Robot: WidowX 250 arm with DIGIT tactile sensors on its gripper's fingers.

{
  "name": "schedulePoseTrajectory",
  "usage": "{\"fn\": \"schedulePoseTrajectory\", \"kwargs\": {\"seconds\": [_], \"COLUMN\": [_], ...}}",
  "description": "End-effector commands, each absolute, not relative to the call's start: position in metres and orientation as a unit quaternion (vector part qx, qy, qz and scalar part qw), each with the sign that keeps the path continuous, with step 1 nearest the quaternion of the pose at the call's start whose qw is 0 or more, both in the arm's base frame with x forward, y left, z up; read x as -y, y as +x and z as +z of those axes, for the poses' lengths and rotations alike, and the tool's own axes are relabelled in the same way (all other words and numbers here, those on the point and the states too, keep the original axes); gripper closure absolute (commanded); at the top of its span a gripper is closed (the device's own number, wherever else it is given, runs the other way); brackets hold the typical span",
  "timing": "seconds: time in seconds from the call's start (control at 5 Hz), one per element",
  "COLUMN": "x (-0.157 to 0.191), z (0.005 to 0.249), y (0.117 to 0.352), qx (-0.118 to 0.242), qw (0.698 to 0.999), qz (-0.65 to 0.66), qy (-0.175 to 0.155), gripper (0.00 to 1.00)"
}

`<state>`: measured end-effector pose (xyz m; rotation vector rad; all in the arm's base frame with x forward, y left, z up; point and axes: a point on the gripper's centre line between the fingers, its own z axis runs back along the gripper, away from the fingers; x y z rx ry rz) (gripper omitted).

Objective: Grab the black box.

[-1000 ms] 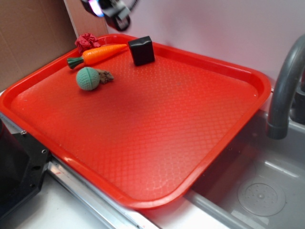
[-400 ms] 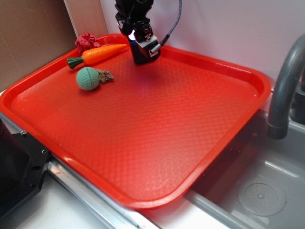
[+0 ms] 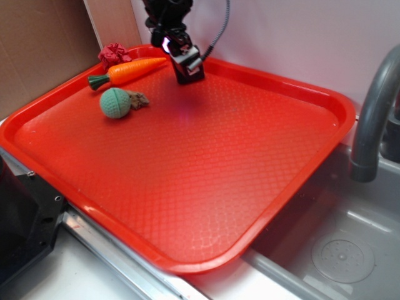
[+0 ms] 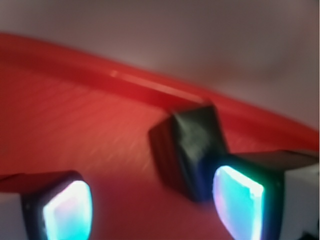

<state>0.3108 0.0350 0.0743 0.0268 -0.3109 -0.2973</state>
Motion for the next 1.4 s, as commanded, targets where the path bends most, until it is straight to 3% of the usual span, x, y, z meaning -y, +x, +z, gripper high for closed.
{"fn": "schedulePoseTrajectory", "kwargs": {"seconds": [0.0, 0.6, 0.8, 1.2], "x": [-0.052, -0.046, -0.039, -0.028], "z": [0.111, 0.058, 0.053, 0.062], "y": [0.307, 0.351, 0.349, 0.326], "qx": [0.201, 0.154, 0.145, 0.144], "qw": [0.971, 0.975, 0.977, 0.977], "qz": [-0.129, -0.158, -0.158, -0.156], "qy": [0.024, 0.002, -0.01, -0.009], "gripper": [0.0, 0.0, 1.0, 1.0]}}
